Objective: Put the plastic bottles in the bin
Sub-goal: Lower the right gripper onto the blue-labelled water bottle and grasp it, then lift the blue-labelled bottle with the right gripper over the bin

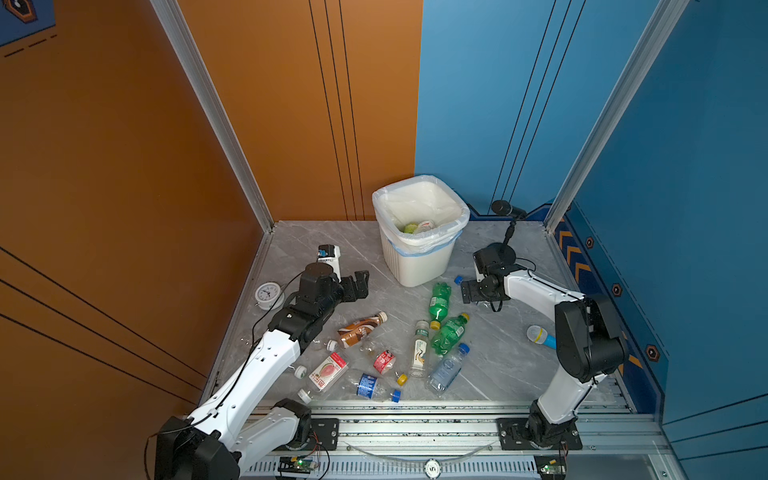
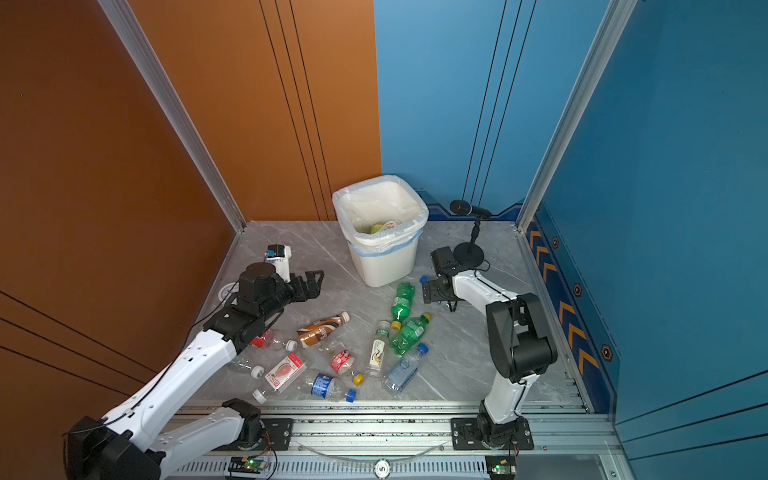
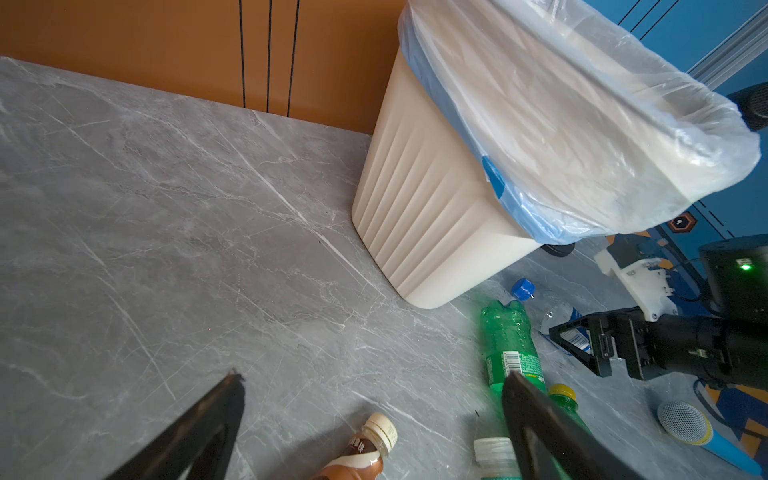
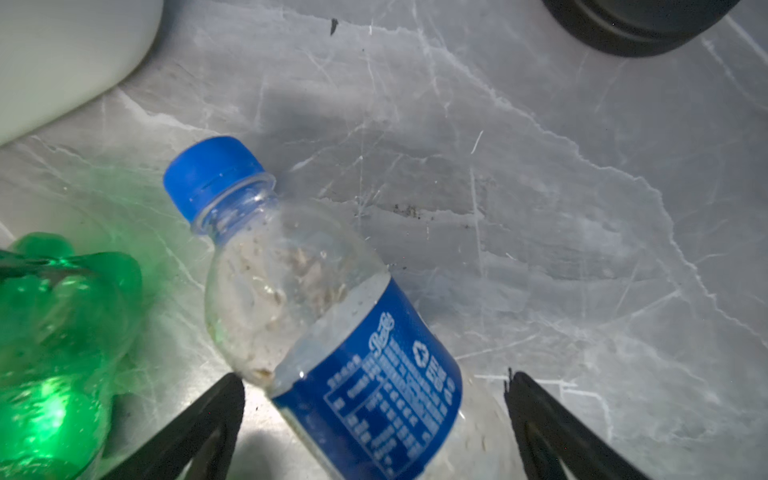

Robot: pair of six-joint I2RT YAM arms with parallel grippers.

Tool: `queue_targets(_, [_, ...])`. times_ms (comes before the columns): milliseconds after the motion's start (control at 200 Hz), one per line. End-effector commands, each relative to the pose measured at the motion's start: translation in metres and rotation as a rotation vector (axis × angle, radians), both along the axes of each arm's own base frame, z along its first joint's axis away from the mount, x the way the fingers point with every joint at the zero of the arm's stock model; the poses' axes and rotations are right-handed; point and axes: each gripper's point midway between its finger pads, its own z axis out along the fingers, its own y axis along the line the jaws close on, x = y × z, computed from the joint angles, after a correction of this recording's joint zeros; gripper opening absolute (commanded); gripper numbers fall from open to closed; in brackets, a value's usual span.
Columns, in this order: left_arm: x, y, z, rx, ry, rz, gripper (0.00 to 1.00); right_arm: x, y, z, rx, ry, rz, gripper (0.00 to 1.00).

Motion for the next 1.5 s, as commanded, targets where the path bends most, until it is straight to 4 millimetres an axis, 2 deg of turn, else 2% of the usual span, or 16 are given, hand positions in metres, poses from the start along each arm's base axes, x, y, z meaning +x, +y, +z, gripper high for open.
queue_targets(0, [-0.005,0.008,-0.008,0.010,0.024,0.029,0.98,0.013,-0.004,0.001,-0.027,-0.022,0.001,0.98])
queue_targets(195, [-0.006,0.011,-0.009,0.006,0.028,0.037,0.98,0.016,-0.002,-0.004,-0.024,-0.021,0.005,0.91])
queue_targets(421, [-0.007,0.012,-0.011,-0.002,0.037,0.044,0.98,0.015,0.002,-0.006,-0.001,-0.016,0.012,0.71])
queue_targets(526, [-0.006,0.012,-0.013,-0.007,0.041,0.046,0.98,0.013,0.007,-0.004,0.029,-0.024,0.010,0.64])
queue_targets(621, [-0.005,0.013,-0.016,-0.010,0.047,0.051,0.98,0.010,0.011,0.000,0.059,-0.033,0.004,0.61])
queue_targets(726, [-0.003,0.013,-0.022,-0.012,0.058,0.055,0.98,0.005,0.016,0.014,0.090,-0.066,-0.003,0.61])
queue_targets(856, [-0.001,0.011,-0.031,-0.016,0.078,0.057,0.98,-0.003,0.025,0.043,0.157,-0.135,-0.018,0.59])
queue_targets(1011, [0.002,0.009,-0.039,-0.033,0.095,0.055,0.98,-0.022,0.034,0.077,0.244,-0.249,-0.056,0.59])
queue_targets(1177, [0.004,0.008,-0.042,-0.039,0.102,0.055,0.98,-0.041,0.035,0.118,0.249,-0.403,-0.077,0.59])
queue_targets(1357, [0.002,0.010,-0.043,-0.033,0.106,0.059,0.98,-0.049,0.024,0.185,0.272,-0.595,-0.103,0.59])
queue_targets(1497, [0.000,0.013,-0.044,-0.039,0.104,0.070,0.98,-0.047,0.030,0.249,0.335,-0.741,-0.077,0.59])
